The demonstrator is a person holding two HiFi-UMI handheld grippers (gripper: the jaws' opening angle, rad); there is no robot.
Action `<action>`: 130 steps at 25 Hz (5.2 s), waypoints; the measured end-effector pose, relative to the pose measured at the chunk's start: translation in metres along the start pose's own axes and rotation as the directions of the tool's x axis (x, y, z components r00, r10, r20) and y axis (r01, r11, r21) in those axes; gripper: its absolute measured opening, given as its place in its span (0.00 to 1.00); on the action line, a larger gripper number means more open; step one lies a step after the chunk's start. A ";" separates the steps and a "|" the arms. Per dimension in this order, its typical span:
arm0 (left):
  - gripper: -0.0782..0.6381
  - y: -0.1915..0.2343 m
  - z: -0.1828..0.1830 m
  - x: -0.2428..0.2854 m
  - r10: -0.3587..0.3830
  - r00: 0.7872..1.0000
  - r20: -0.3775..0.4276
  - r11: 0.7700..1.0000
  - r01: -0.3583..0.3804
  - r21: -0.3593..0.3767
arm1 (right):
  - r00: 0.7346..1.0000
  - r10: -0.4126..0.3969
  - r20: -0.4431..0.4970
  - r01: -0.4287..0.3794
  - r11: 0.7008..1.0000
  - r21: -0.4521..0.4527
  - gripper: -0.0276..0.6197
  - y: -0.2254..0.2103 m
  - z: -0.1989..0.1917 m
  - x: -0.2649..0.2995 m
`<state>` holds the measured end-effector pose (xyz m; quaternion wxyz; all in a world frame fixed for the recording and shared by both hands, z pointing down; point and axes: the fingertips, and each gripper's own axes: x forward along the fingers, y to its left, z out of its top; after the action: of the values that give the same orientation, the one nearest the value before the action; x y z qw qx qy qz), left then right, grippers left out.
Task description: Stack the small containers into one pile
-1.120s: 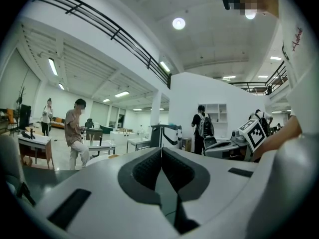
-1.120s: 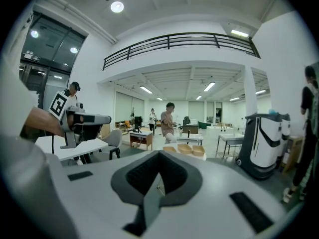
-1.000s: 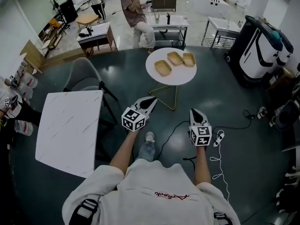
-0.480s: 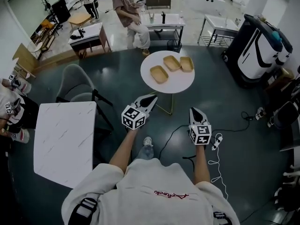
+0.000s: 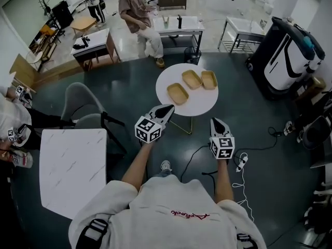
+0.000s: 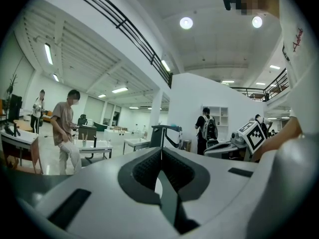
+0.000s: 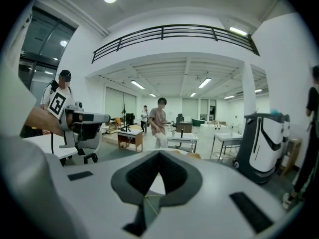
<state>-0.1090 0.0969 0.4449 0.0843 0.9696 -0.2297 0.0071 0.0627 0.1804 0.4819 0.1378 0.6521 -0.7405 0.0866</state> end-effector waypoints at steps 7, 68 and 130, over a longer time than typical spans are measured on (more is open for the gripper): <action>0.13 0.049 0.012 0.028 -0.028 1.000 -0.001 1.000 0.028 0.008 | 1.000 -0.031 0.007 0.031 1.000 0.004 0.07 -0.010 0.020 0.050; 0.12 0.135 -0.002 0.269 -0.060 0.994 -0.095 0.998 0.059 -0.022 | 0.998 -0.046 -0.038 0.048 0.997 0.061 0.07 -0.195 0.026 0.215; 0.12 0.287 -0.101 0.164 0.388 0.896 -0.217 0.877 -0.431 -0.212 | 0.809 0.474 -0.348 -0.485 0.872 0.062 0.07 -0.051 -0.068 0.390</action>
<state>-0.0884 -0.2120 0.5992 0.2235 0.8757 -0.4210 0.0769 0.0755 -0.1731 0.6674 0.2513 0.4158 -0.8452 0.2226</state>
